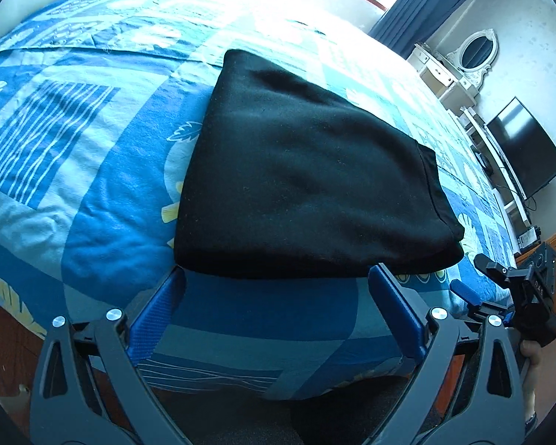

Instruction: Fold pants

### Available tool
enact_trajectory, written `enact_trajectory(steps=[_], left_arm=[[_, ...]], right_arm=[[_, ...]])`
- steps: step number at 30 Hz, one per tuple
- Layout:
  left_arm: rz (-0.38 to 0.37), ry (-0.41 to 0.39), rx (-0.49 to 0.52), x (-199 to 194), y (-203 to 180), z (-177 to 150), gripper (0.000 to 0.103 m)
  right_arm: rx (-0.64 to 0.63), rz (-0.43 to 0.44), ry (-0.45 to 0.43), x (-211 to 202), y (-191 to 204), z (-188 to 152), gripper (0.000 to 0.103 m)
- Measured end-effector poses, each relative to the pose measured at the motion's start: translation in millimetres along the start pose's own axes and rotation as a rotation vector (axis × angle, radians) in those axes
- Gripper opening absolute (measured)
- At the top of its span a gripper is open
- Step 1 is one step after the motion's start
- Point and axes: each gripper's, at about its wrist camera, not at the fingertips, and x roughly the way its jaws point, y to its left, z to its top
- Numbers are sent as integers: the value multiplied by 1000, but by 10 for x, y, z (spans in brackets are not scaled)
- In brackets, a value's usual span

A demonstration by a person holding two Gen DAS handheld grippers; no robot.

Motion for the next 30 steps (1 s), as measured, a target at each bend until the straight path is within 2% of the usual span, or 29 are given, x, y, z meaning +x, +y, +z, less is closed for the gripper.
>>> enact_trajectory(steps=[3, 6, 9, 12, 30], left_arm=[[66, -82, 35, -214, -118, -11, 99], [137, -155, 104, -396, -258, -44, 99], [170, -168, 162, -470, -374, -68, 99], [189, -151, 181, -450, -423, -96, 99], [239, -161, 187, -349, -441, -156, 99]], right_arm=[[-108, -146, -8, -14, 230, -3, 78], [-283, -279, -38, -54, 447, -90, 78], [-393, -345, -112, -144, 537, -260, 81], [-399, -360, -167, -184, 494, -338, 82], [-430, -381, -76, -20, 378, -479, 82]])
